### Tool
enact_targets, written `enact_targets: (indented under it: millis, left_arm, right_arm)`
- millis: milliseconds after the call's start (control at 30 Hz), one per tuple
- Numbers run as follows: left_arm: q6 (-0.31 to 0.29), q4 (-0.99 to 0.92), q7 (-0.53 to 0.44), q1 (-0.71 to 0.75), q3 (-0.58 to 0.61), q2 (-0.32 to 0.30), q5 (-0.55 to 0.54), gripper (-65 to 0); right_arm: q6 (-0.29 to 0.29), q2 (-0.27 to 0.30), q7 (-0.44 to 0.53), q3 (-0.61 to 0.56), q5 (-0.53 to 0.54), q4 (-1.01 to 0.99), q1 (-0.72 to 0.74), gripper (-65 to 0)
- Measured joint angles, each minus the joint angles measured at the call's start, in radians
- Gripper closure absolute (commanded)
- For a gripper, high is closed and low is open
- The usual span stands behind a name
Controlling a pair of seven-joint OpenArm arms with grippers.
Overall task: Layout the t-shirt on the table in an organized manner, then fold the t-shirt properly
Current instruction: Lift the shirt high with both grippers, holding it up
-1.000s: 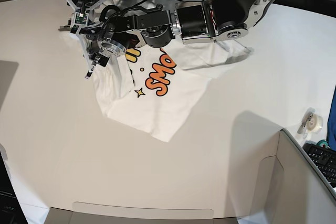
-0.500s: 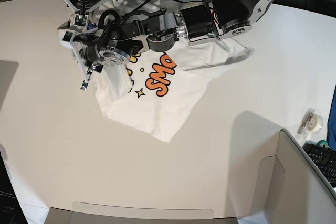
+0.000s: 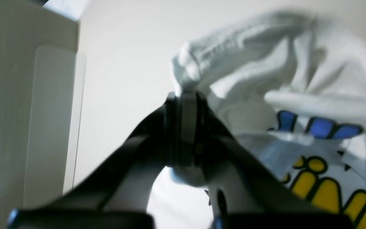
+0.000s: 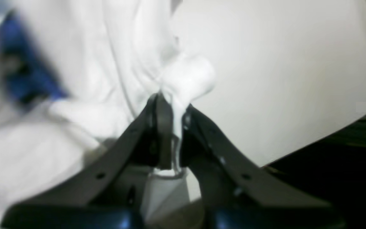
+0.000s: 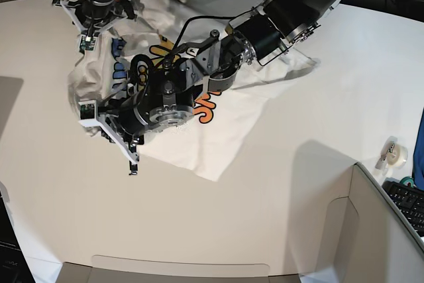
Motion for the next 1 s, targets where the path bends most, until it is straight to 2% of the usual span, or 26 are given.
enact_targets:
  millis: [200,400,500,767,933,1000]
  left_arm:
    - [0.000,0.002,0.000,0.000,-0.099,0.000,0.002,-0.5]
    - [0.000,0.080,0.003,0.001,-0.209,0.001,0.000,-0.5]
    - [0.000,0.093,0.003,-0.006,-0.254,0.004,0.000,-0.5]
    - [-0.004,0.111,0.000,-0.025,-0.364,0.003,0.000,-0.5]
    - [0.003,0.177,0.007,-0.093,-0.467,0.003,0.005,-0.5]
    - [0.003,0.181,0.007,-0.126,-0.492,0.006,0.006,-0.5]
  right_arm:
    - [0.001,-0.002,0.000,0.021,0.001,0.001,0.087,0.0]
    - [0.002,-0.003,-0.004,0.021,0.001,0.002,0.235,0.0]
    - [-0.003,-0.003,-0.062,0.021,0.001,0.002,0.324,0.0]
    - [0.002,0.000,-0.009,0.019,0.000,0.002,0.446,0.0]
    - [-0.002,-0.005,0.066,0.016,-0.142,0.002,0.538,0.0]
    - [-0.001,-0.005,0.087,0.014,-0.161,0.002,0.583,0.0]
